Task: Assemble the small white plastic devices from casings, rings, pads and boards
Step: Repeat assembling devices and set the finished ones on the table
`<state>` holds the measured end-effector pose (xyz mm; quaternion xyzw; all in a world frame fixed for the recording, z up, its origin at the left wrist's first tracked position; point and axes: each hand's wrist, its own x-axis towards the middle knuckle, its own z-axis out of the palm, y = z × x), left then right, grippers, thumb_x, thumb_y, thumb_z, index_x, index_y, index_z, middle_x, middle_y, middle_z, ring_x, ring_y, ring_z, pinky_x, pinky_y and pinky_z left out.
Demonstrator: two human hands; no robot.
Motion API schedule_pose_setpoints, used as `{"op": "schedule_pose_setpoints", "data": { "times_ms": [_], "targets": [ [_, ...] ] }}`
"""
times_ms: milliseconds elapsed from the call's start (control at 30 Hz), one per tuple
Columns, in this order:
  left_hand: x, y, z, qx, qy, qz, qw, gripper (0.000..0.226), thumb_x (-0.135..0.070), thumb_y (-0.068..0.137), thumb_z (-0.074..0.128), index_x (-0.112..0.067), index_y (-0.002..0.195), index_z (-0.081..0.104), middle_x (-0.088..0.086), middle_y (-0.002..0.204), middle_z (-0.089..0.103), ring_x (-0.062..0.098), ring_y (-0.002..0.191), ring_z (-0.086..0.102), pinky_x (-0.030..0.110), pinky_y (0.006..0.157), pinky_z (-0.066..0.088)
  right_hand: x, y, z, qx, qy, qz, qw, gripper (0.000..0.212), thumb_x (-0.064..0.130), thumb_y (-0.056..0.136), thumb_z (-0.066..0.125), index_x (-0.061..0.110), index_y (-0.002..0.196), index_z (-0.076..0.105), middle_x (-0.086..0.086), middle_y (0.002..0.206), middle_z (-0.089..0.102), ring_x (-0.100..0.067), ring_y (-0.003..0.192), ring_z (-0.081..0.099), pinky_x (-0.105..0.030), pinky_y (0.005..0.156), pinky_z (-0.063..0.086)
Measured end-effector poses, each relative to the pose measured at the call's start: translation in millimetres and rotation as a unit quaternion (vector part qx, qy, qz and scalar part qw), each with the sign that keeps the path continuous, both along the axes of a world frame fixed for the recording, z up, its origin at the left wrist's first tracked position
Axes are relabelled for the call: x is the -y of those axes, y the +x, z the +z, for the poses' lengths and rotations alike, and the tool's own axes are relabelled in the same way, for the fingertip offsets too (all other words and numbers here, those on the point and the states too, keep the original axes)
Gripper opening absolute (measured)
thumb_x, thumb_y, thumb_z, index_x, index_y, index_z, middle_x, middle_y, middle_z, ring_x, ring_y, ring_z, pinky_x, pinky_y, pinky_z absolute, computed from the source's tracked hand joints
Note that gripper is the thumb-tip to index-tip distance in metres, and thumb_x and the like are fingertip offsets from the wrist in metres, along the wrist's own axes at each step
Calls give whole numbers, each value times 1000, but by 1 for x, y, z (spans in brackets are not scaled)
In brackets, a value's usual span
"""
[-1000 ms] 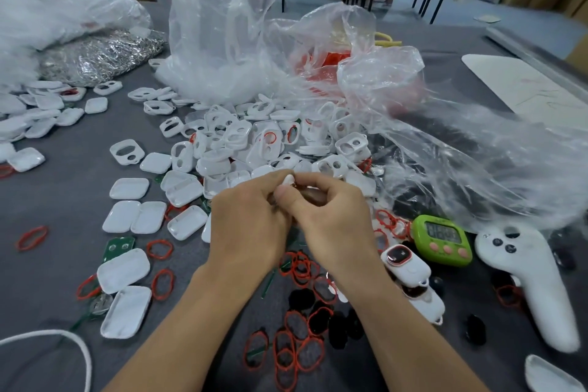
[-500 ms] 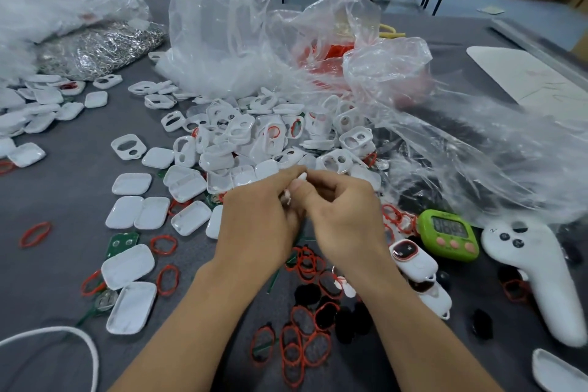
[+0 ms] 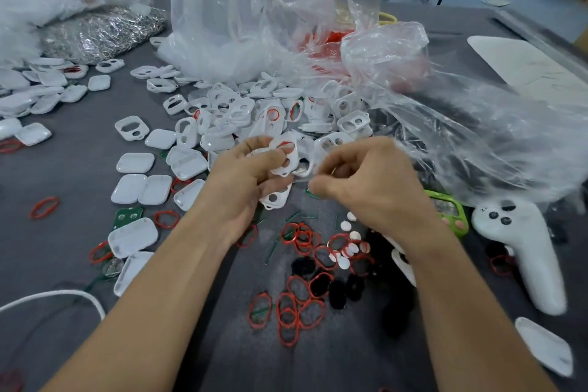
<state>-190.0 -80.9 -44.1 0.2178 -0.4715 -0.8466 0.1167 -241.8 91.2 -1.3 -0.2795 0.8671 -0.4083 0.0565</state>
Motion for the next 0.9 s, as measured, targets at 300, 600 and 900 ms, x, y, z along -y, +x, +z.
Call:
{"op": "schedule_pose_setpoints", "data": {
  "times_ms": [300, 600, 900],
  "targets": [
    [-2, 5, 0, 15, -89, -58, 994, 19, 5, 85, 72, -10, 95, 70, 4, 78, 76, 11, 60, 68, 19, 49, 53, 8, 42, -12, -31, 295, 118, 948, 15, 22, 72, 80, 30, 76, 68, 6, 81, 70, -21, 81, 68, -30, 71, 55],
    [-4, 5, -4, 14, -124, -44, 991, 19, 5, 88, 70, -14, 93, 69, 9, 84, 77, 19, 71, 71, 25, 55, 57, 4, 18, -33, 15, 89, -10, 996, 19, 14, 72, 81, 31, 75, 73, 13, 66, 69, -3, 63, 63, -18, 59, 46],
    [-5, 6, -9, 19, -232, -40, 972, 19, 2, 83, 76, -14, 93, 76, 10, 84, 79, 16, 68, 70, 23, 53, 54, -3, 6, -31, 105, -150, -88, 979, 20, 8, 70, 86, 25, 76, 76, -1, 64, 75, -16, 55, 71, -29, 55, 58]
  ]
}}
